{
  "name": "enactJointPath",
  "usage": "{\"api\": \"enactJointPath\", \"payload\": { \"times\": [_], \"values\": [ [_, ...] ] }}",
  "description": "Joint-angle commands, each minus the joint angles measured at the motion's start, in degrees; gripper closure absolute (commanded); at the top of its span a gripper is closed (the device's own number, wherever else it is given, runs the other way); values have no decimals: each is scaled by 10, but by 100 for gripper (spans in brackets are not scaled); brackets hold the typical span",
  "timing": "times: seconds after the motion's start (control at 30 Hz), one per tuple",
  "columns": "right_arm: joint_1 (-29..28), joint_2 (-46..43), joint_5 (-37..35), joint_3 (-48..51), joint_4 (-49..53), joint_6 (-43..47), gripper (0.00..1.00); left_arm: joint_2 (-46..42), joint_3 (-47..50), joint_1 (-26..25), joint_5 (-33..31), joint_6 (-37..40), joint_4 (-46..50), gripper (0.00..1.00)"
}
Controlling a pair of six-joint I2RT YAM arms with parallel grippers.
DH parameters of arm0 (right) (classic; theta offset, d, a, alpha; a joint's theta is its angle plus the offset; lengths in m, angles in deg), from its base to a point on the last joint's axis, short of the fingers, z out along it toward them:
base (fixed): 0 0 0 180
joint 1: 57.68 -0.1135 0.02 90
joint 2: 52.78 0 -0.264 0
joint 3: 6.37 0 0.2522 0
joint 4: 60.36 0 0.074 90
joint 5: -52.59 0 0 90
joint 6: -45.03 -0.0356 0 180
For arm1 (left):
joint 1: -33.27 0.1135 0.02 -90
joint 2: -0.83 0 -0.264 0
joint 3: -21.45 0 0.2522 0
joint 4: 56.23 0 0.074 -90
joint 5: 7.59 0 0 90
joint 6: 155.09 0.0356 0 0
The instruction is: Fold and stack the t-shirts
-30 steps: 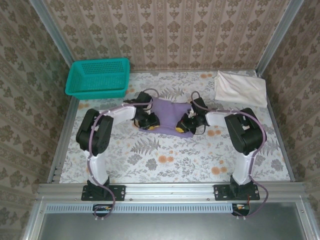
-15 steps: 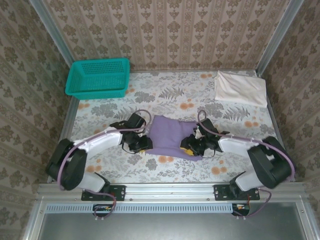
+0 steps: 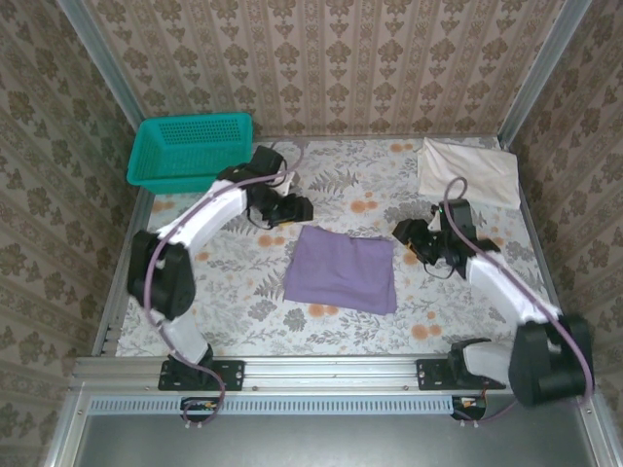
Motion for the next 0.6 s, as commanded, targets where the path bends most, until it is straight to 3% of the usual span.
{"api": "enactJointPath", "payload": {
  "times": [0.0,0.23,0.43,0.57],
  "values": [
    [3,92,4,-58,60,89,47,78,-63,3,22,61,44,39],
    [3,210,9,-116,76,127,41,190,-160,12,-13,91,72,38],
    [2,237,24,-120,64,148,41,211,-143,16,-9,96,54,40],
    [1,257,37,-128,58,151,47,225,-138,17,-2,95,46,40]
  ]
}}
